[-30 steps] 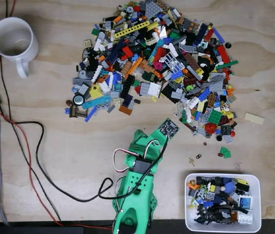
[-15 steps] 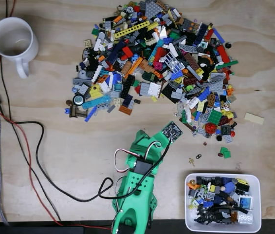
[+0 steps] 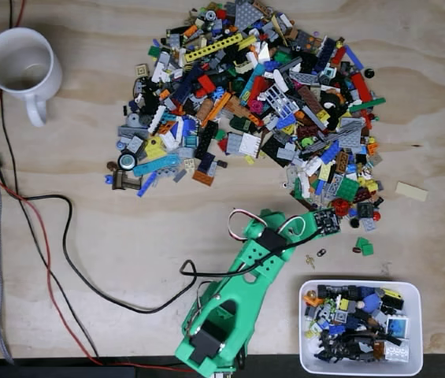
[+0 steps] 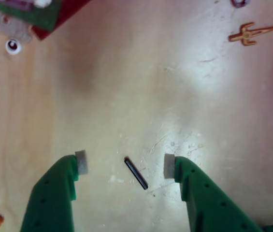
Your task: Find the closest Lego and put it in the bin.
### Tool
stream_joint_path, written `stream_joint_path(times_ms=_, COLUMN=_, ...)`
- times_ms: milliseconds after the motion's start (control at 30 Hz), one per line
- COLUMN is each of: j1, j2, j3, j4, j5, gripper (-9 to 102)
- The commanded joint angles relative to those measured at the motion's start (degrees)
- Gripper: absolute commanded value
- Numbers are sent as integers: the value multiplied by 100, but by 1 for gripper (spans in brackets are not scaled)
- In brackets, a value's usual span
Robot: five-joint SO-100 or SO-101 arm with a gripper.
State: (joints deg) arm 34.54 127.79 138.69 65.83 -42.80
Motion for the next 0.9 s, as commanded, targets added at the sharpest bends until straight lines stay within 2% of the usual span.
stream_joint_path(times_ms=0, j1=334, j2=-18, j3=-422, j4=-62, j5=1230, gripper=23)
stream_joint_path(times_ms=133, j1=457, j2=105, j3=-229, j4=-193, j5=2268, gripper=23)
stream_joint_path(times_ms=333, j1=659, j2=-255, j3=-149, j4=-633, j5=2927, gripper=20)
stream_joint_path(times_ms=633, j1=1389, j2=-1494, j3=-475, j4=-967, j5=2760, gripper=19)
stream_joint_path(times_ms=867, j1=1723, j2=-2180, j3=-1178, j4=-940, j5=1547, gripper=20)
